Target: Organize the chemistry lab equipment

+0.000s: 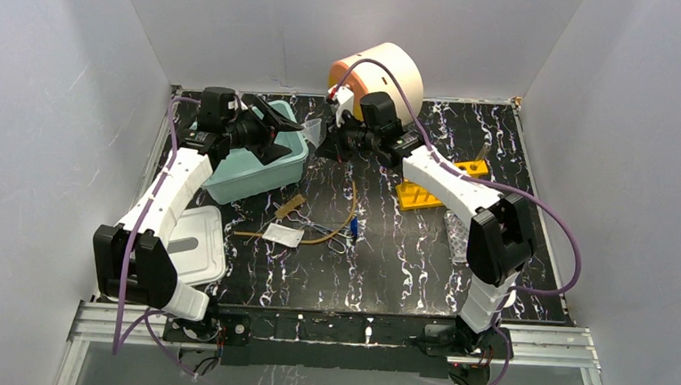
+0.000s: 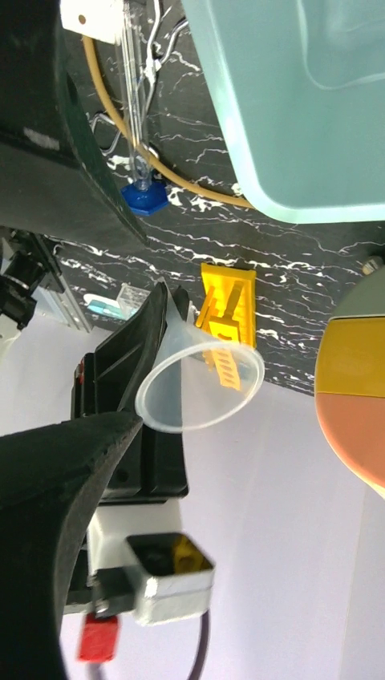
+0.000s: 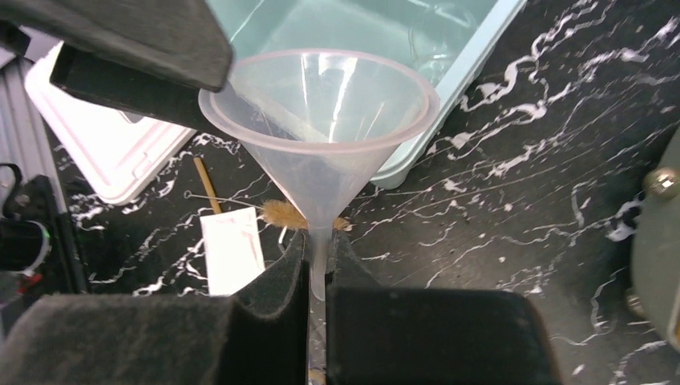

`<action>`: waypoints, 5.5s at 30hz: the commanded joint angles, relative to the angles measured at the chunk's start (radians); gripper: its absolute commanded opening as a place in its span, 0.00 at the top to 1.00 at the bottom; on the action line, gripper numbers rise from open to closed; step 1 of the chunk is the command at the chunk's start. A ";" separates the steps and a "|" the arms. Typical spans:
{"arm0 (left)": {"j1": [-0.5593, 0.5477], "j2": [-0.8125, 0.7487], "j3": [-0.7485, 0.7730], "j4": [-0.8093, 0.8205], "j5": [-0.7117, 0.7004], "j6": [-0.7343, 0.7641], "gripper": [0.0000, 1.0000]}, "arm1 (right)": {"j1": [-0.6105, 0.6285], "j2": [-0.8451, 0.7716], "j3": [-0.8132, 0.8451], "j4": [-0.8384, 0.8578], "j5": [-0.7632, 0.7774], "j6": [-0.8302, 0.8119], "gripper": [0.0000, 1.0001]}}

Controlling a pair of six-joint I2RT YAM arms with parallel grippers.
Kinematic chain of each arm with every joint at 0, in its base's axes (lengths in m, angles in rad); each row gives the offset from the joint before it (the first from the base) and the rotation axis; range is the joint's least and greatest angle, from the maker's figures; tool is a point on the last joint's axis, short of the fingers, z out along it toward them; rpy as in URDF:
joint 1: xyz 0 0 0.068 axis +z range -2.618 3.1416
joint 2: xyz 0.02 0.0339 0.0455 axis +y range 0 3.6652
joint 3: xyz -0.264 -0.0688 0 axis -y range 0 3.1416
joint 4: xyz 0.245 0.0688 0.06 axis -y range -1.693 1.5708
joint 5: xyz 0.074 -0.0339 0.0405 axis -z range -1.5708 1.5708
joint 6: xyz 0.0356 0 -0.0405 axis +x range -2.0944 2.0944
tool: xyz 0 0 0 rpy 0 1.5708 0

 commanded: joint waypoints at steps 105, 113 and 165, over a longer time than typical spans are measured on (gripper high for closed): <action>0.175 0.073 0.020 0.102 -0.407 0.448 0.41 | 0.034 -0.203 -0.047 -0.252 0.286 0.095 0.23; 0.175 -0.130 0.016 -0.037 -0.203 0.521 0.22 | 0.076 -0.191 -0.148 -0.267 0.360 0.112 0.23; -0.147 -0.322 -0.318 -0.012 -0.179 0.389 0.18 | -0.037 -0.163 -0.460 -0.206 0.288 0.611 0.94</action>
